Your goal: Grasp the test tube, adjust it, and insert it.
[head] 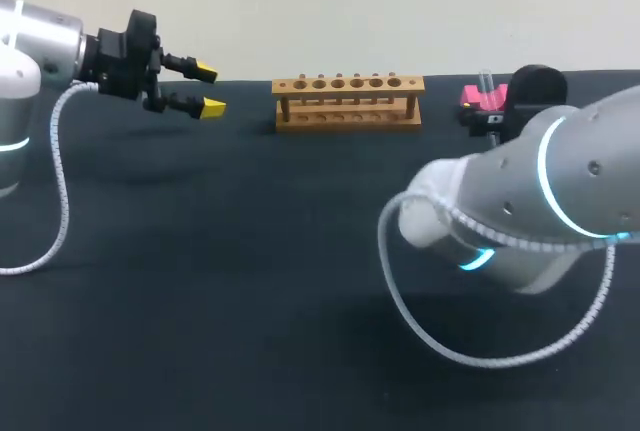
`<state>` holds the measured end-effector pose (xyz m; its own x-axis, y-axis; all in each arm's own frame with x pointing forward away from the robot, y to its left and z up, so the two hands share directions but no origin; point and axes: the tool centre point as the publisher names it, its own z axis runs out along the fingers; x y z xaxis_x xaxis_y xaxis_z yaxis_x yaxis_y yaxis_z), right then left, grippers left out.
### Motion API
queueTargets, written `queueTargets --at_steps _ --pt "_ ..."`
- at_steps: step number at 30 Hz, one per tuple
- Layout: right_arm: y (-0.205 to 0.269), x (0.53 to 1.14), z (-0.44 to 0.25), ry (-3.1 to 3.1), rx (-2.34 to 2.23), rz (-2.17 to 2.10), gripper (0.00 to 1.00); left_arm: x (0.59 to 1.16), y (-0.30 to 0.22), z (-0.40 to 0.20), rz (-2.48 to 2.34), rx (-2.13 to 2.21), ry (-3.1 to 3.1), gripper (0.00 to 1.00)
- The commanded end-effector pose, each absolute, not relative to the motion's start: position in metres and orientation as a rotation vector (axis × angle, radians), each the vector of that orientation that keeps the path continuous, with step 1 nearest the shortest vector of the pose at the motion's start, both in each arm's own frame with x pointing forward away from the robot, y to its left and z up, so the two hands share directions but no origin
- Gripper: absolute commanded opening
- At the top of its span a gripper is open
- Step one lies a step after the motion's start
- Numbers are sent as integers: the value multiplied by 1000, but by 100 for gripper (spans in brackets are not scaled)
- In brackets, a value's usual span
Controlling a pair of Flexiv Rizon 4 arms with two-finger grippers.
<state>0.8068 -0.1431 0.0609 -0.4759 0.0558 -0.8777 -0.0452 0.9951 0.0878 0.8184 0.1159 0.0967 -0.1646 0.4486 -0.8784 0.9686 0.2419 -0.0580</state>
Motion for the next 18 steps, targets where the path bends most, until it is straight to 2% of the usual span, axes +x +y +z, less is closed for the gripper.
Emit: queueTargets --at_steps 1,18 --pt "-142 816 57 2082 129 -99 100 817 116 96 -849 1312 1740 100" --pt "-149 824 38 2135 99 -49 100 817 116 96 -849 1312 1740 100"
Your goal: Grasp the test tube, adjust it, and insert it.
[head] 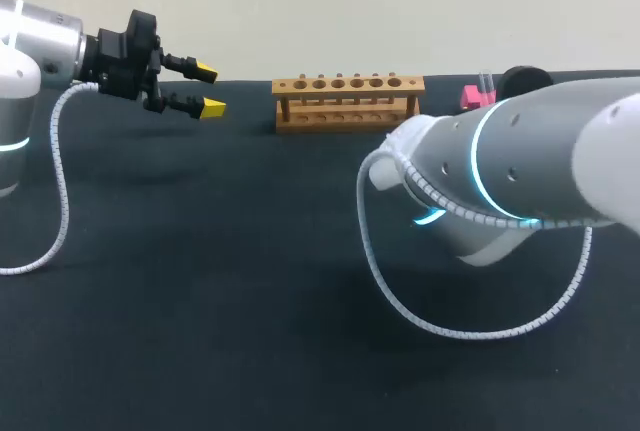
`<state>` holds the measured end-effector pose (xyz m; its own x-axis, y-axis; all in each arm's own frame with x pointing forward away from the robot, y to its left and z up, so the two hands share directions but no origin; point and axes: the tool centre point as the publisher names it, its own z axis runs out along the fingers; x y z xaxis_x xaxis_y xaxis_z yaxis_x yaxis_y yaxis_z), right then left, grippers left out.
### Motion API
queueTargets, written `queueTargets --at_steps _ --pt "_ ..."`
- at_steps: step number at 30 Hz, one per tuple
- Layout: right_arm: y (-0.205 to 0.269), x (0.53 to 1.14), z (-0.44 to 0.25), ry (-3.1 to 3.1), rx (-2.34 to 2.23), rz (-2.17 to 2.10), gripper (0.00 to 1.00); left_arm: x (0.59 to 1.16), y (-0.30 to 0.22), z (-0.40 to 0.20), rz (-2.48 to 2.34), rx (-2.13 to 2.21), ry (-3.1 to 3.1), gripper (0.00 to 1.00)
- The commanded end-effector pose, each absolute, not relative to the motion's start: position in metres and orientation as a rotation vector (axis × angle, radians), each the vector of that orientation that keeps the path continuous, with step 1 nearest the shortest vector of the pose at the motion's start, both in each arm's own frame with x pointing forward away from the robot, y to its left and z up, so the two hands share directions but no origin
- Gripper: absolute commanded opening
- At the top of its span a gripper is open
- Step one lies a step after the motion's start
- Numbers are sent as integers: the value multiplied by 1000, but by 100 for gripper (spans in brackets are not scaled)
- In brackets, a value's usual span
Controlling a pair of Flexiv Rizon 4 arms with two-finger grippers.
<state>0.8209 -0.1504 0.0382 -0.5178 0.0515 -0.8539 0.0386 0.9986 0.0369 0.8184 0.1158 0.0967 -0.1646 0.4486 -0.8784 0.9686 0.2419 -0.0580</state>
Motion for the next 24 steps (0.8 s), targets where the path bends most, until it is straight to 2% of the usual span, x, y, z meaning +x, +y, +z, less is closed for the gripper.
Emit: queueTargets --at_steps 1,24 --pt "-150 824 37 2138 97 -37 100 817 116 96 -849 1312 1740 100" --pt "-157 836 15 2165 24 94 100 817 116 96 -849 1312 1740 100"
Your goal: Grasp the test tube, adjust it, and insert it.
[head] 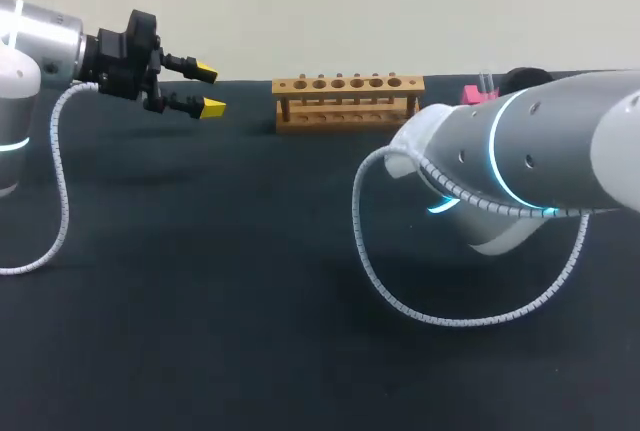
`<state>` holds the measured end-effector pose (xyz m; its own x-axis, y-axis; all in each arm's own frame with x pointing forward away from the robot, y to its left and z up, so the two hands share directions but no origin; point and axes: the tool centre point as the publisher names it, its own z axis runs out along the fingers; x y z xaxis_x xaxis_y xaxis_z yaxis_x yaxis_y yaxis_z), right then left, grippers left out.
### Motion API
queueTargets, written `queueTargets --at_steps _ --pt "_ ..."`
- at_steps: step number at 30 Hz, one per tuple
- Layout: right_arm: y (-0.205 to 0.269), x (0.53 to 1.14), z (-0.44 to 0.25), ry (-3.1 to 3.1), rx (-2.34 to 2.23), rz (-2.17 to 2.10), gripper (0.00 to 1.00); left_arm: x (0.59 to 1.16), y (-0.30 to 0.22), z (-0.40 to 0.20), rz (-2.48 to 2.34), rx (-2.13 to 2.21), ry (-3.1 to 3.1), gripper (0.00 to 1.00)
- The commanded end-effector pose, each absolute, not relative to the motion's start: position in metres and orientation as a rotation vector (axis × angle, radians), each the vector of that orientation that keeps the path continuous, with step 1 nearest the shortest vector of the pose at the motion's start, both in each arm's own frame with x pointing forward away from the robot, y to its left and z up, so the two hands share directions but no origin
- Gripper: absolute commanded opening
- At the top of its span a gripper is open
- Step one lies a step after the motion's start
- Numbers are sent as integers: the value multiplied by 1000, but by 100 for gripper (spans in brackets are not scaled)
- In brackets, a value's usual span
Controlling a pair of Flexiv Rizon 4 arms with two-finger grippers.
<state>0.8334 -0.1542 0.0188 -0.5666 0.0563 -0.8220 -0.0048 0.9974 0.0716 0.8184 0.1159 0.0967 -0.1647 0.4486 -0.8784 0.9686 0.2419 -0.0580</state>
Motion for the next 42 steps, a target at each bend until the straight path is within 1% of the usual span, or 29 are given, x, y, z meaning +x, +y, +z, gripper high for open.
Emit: queueTargets --at_steps 1,20,21,23,24,26,28,34,40,42 --pt "-158 836 14 2166 19 95 100 817 116 96 -849 1312 1740 100" --pt "-162 838 2 2184 -14 119 100 817 116 96 -849 1312 1740 100" --pt "-162 839 1 2185 -16 119 91 817 116 96 -849 1312 1740 100" --pt "-162 840 -1 2189 -19 118 83 817 116 96 -849 1312 1740 100" --pt "-163 840 -1 2190 -21 118 76 817 116 96 -849 1312 1740 100" --pt "-163 841 -4 2195 -24 119 49 817 116 96 -849 1312 1740 100" --pt "-164 841 -5 2200 -26 120 45 817 116 96 -849 1312 1740 100" --pt "-167 842 -9 2212 -26 124 45 817 116 96 -849 1312 1740 100" --pt "-168 844 -11 2221 -31 124 44 817 116 96 -849 1312 1740 100" --pt "-168 844 -11 2221 -29 125 42 817 116 96 -849 1312 1740 100"
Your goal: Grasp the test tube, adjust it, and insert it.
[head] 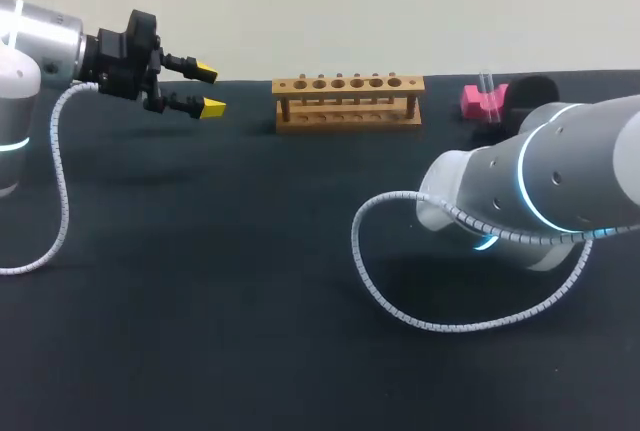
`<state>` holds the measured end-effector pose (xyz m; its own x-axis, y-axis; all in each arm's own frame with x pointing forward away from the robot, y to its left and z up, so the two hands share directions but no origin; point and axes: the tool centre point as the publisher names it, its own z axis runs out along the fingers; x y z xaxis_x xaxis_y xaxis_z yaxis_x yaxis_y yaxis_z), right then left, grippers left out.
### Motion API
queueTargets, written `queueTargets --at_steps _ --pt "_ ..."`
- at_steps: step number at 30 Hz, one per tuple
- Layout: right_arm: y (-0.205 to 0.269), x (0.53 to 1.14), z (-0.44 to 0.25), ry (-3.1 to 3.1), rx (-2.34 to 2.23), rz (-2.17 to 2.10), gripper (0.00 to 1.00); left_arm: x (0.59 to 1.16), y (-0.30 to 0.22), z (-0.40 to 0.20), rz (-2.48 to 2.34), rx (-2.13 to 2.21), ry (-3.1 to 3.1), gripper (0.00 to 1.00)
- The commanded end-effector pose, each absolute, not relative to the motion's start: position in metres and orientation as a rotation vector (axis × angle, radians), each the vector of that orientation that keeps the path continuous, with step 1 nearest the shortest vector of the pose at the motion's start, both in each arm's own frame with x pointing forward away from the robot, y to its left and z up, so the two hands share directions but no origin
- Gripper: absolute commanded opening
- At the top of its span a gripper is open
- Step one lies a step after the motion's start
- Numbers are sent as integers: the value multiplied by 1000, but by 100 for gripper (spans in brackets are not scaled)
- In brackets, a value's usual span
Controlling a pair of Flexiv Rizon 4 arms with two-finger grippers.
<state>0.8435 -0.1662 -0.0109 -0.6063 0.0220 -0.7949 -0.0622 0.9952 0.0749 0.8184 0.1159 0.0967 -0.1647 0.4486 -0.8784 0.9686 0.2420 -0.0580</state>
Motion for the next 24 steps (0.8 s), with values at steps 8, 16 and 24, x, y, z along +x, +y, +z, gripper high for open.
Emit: queueTargets --at_steps 8,16,24 --pt "-167 841 -9 2223 -6 129 0 817 116 96 -849 1312 1740 100" --pt "-162 833 -5 2226 63 140 0 817 116 96 -849 1312 1740 100" --pt "-155 822 16 2224 109 130 0 817 116 96 -849 1312 1740 100"
